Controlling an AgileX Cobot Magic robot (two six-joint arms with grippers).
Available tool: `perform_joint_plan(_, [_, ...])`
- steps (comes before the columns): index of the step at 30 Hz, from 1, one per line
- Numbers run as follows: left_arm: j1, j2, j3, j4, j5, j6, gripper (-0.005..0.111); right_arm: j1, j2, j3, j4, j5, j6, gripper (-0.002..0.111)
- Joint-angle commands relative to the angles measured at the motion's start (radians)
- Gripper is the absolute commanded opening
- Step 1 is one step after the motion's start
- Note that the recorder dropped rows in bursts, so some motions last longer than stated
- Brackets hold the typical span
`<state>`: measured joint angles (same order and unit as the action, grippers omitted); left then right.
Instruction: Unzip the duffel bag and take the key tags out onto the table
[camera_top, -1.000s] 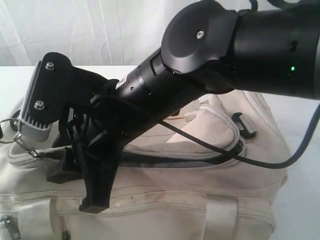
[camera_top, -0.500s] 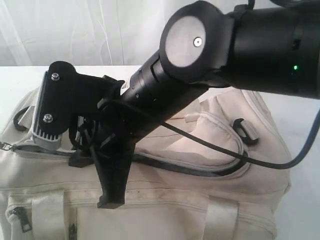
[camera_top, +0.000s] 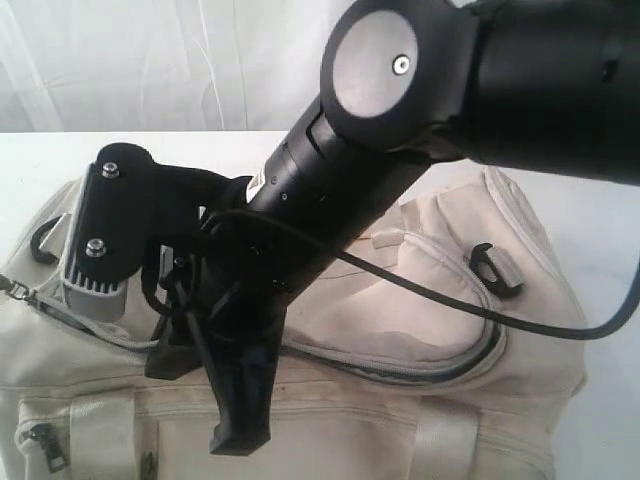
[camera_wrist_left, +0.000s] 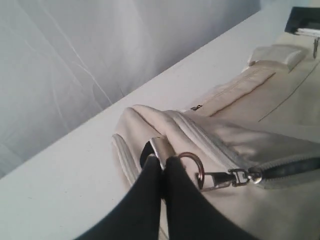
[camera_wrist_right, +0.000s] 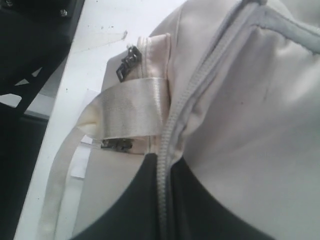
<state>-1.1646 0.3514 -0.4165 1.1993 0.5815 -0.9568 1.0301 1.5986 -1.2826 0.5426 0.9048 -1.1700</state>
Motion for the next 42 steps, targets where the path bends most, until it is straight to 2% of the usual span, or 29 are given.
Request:
perform_joint_plan(1, [0.005,-0.009,-0.014,0.120,0.112,0.214,0.000,-0.005,-0.003,0.016,-0.030,0.149,0.005,0.000])
perform_joint_plan(5, [0.005,0.026,-0.014,0.120,0.127,0.377,0.000,-0.005,-0.003,0.016,0.006,0.144,-0.002,0.000])
perform_joint_plan(10, [0.005,0.101,-0.014,0.133,0.114,0.420,0.000,-0.005,-0.003,0.016,0.096,0.083,-0.002,0.000])
perform_joint_plan(16, [0.005,0.189,-0.020,0.204,0.123,0.393,0.000,-0.005,-0.003,0.016,0.183,-0.043,-0.002,0.002])
perform_joint_plan(19, [0.005,0.208,-0.038,0.200,0.120,0.370,0.000,-0.005,-0.003,0.016,0.233,-0.115,-0.002,0.011])
perform_joint_plan(26, [0.005,0.208,-0.087,0.221,0.098,0.370,0.000,-0.002,-0.003,0.016,0.346,-0.328,-0.021,0.042])
perform_joint_plan(29, [0.005,0.208,-0.097,0.226,0.092,0.372,0.000,0.000,-0.001,0.016,0.393,-0.375,-0.045,0.050])
perform_joint_plan(35, [0.005,0.208,-0.096,0.226,0.033,0.372,0.000,0.053,0.011,0.016,0.402,-0.494,-0.067,0.050])
perform_joint_plan(39, [0.005,0.209,-0.096,0.226,0.003,0.374,0.000,0.080,0.045,0.016,0.402,-0.503,-0.067,0.049])
perform_joint_plan(42, [0.005,0.209,-0.096,0.226,0.013,0.374,0.000,0.090,0.070,0.016,0.400,-0.518,-0.067,0.041])
